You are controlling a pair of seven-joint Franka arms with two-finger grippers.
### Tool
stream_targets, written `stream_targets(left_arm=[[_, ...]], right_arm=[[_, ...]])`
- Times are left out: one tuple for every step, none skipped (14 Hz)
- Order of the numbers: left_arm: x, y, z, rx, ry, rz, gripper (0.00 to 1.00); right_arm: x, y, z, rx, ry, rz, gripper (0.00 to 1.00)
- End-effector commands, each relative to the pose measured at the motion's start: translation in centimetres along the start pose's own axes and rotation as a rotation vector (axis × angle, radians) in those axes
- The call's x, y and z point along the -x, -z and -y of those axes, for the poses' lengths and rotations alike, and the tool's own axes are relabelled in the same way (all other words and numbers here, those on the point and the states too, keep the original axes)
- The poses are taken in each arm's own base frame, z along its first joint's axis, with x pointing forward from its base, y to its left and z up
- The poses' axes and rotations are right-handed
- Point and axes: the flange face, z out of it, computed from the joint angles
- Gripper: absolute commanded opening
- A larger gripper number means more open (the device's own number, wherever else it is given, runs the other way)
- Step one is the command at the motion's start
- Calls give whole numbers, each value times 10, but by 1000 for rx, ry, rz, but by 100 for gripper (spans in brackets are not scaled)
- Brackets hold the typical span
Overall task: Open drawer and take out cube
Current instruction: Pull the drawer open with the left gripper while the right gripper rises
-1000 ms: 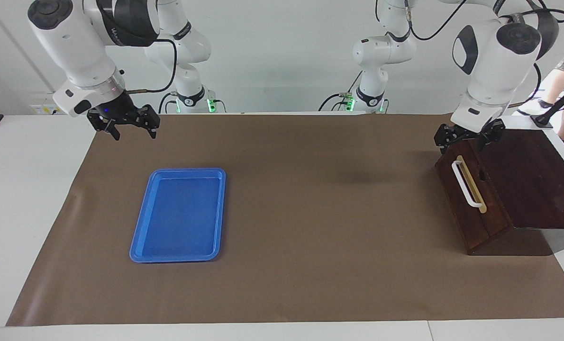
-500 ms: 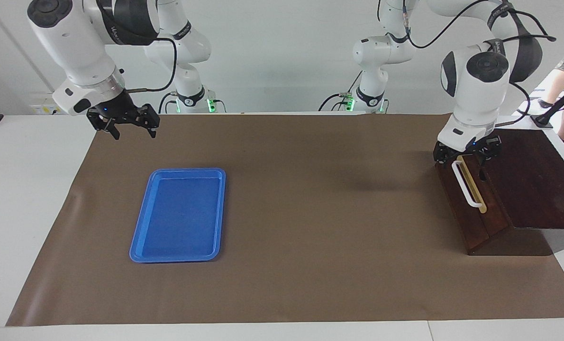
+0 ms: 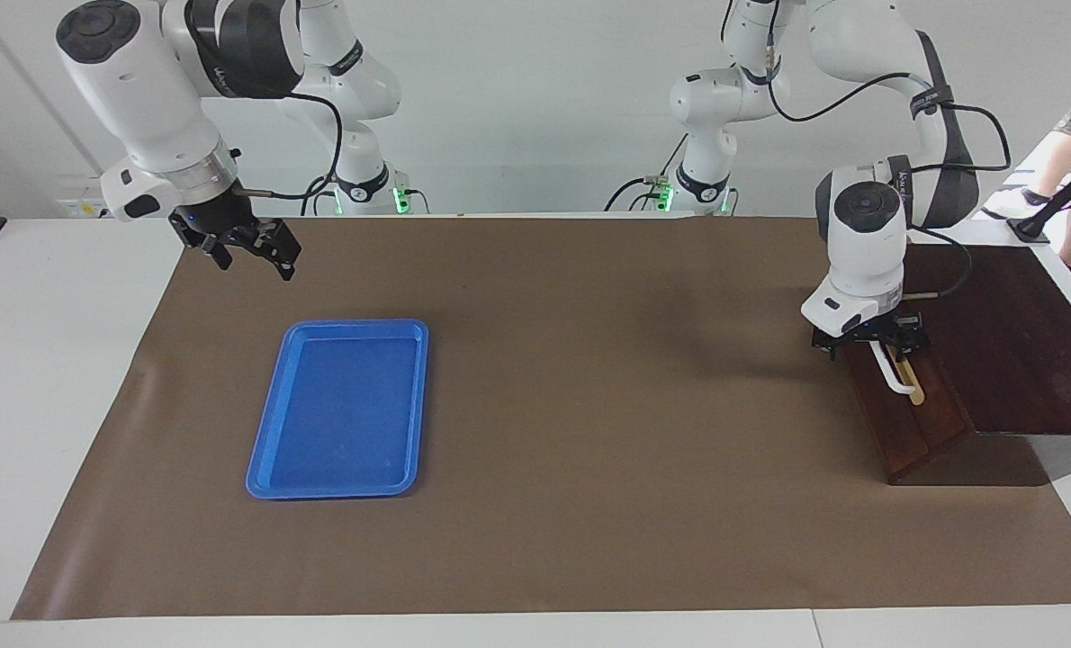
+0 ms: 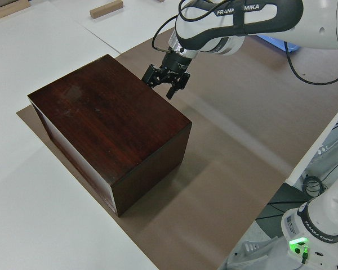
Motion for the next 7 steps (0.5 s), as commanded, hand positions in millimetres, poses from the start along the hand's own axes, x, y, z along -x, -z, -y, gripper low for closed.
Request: stream_targets(left_arm=[[-17,-14,-37,-12,77,-20,100],[-24,-11,-45,-14,82,-19,100],[-31,-2,-56,-16,68,-24,100],[-36,8,-67,-20,61,-16,100],[-39,15,-72,-25,63,-9,100],[-44,26,-84,-23,68,-13,100],[-46,30,-92,-9,79,-6,100]], right_arm=[[-5,-6,5,-22,-70,-18,100],[-7,-7,7,-25,-72,-22,100],[-7,-6,8,-26,-72,-25,100],[-7,-5,8,-30,-81,-22,100],[-7,-5,7,-29,-85,-19,100],[-8,-4,7,-30,-86,-18,100],[-8,-2,6,-30,-88,-17,100]])
